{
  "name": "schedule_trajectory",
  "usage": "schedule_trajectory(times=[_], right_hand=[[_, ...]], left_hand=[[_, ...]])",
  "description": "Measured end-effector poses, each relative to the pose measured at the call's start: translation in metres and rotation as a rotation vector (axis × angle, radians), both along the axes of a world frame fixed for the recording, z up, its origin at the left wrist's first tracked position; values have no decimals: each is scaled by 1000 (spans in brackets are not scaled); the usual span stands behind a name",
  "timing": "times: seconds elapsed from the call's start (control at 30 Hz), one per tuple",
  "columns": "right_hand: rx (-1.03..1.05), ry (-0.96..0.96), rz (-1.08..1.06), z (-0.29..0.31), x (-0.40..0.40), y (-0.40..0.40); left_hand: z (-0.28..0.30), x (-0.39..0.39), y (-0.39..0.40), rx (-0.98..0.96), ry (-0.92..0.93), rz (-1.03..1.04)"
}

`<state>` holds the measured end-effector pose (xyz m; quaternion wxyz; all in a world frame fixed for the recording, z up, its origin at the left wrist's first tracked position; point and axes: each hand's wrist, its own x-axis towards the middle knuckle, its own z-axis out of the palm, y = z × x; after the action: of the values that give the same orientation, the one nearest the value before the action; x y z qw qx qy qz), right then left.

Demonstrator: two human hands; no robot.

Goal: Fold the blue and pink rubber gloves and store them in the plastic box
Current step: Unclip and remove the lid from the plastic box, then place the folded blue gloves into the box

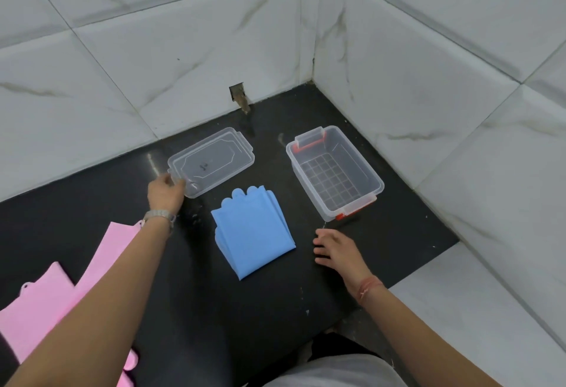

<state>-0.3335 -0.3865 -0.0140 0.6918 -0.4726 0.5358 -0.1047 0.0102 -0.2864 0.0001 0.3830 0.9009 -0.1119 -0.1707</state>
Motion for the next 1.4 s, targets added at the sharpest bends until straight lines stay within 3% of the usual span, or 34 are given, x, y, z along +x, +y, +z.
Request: schedule_trajectory(times=[0.1, 0.27, 0.43, 0.7, 1.0, 1.1, 1.27, 1.4], right_hand=[[-196, 90, 197, 2, 22, 5], [-343, 188, 398, 6, 66, 0], [-264, 233, 458, 5, 96, -8], [-116, 17, 373, 10, 100, 10], [-138, -199, 437, 73, 59, -11], [-151, -271, 405, 102, 41, -41], [-94, -462, 319, 131, 25, -103], [-90, -350, 217, 117, 22, -152]], left_hand=[[0, -39, 6, -25, -50, -87], [-19, -97, 31, -13, 244, -101], [-26, -115, 38, -128, 420, 3], [-20, -121, 43, -209, 562, 8], [5, -143, 37, -503, 1157, -202], [19, -153, 13, -689, 1305, -303], [59, -159, -57, -886, 1309, -438], [71, -161, -109, -708, 1080, -383]])
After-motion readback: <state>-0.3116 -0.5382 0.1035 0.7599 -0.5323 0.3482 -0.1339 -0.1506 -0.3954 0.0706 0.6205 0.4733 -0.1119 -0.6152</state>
